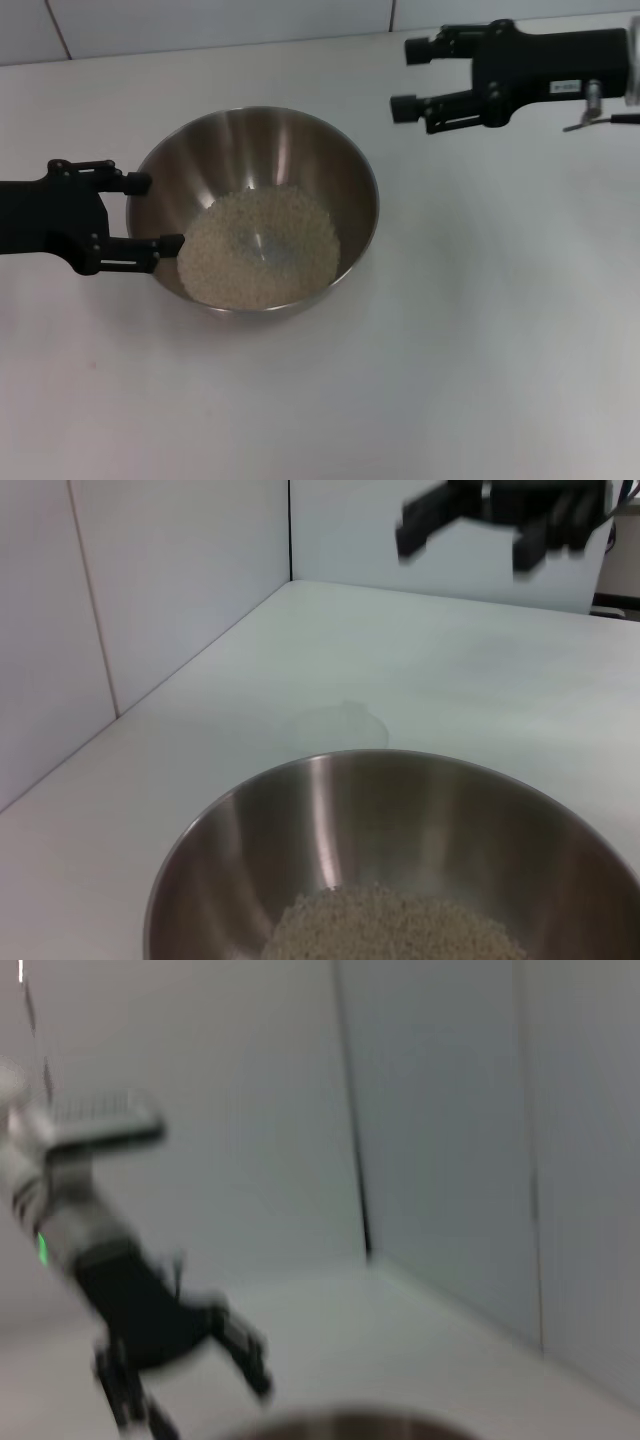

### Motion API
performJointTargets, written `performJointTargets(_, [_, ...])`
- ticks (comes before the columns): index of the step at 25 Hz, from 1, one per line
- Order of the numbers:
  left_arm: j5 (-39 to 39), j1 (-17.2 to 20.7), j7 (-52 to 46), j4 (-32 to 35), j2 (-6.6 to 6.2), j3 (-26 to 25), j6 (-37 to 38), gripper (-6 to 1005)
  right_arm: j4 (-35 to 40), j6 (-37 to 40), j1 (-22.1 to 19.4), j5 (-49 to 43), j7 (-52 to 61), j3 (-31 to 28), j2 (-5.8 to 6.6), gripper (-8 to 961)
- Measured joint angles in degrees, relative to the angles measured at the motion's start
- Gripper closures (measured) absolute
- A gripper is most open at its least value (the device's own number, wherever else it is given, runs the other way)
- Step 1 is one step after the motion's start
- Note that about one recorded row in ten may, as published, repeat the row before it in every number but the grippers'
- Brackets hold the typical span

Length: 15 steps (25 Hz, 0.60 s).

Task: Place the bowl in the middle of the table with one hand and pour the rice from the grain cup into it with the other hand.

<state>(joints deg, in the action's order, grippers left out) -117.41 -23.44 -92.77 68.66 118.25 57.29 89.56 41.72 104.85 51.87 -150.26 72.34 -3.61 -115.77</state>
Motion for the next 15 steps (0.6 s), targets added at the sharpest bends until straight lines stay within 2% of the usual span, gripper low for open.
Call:
performJointTargets(1, [-0.1,-0.1,0.0,0.0,0.0,0.0,0.0,172,5.5,0.0,0.3,1.2,2.6,4.9,-1.99,127])
performJointTargets(2, [-0.1,-0.5,-0.1,0.0,0.0,0.0,0.0,172,12.1,-0.1,-0.8,5.3,7.9,15.6,-3.33,127])
performJointTargets(3, [-0.1,-0.5,-0.1,0.0,0.0,0.0,0.0,172,12.1,-0.1,-0.8,5.3,7.9,15.6,-3.33,127])
performJointTargets(7, [-0.2,-0.7,-0.1,-0.1,-0.03,-0.2,0.3,172,16.7,-2.6,-5.0,16.6,18.6,34.3,-3.01,127])
performJointTargets(8, [-0.2,-0.8,-0.1,-0.1,0.0,-0.2,0.2,172,16.7,-2.6,-5.0,16.6,18.6,34.3,-3.01,127])
performJointTargets(12, [-0.2,-1.2,-0.2,-0.2,0.01,0.0,0.2,172,17.1,-4.0,-6.4,17.6,21.8,40.8,-3.17,127])
performJointTargets(15, [-0.3,-1.4,-0.3,-0.1,-0.03,0.0,0.2,172,16.6,-4.3,-6.5,17.6,22.0,41.4,-3.24,127])
